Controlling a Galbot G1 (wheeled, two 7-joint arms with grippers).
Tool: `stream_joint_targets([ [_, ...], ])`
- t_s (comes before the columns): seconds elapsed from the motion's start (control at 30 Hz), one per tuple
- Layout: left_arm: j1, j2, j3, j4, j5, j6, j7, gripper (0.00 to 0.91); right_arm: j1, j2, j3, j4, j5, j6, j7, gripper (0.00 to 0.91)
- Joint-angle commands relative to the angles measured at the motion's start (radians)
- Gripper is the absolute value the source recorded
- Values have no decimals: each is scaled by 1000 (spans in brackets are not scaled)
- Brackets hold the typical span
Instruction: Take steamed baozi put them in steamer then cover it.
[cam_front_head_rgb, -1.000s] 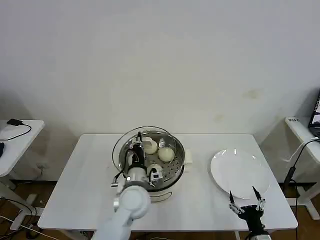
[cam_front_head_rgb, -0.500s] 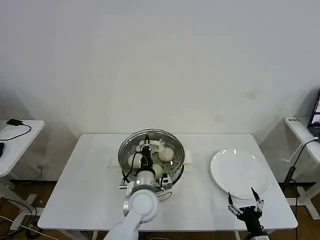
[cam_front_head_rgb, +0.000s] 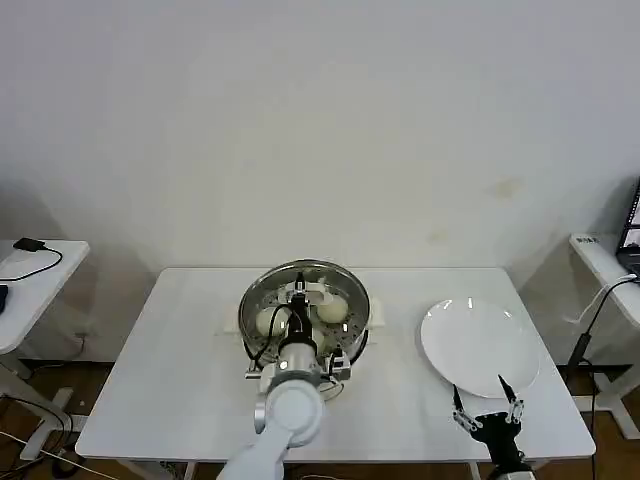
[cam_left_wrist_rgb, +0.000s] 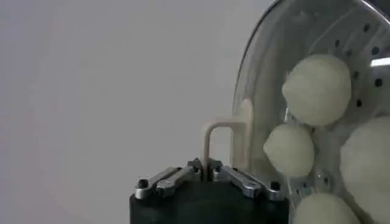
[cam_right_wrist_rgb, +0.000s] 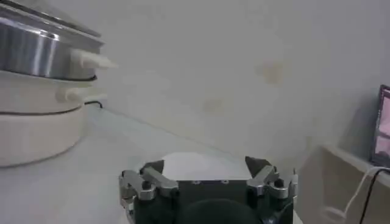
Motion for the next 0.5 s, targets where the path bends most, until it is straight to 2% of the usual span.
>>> stream_joint_targets([
  [0.03,3,-4,1,3,14,-2,5,0,-1,-1,0,0,0,1,-1,907],
  [0.5,9,-9,-4,10,19,-6,9,0,0,-2,-8,-1,-2,1,-4,907],
])
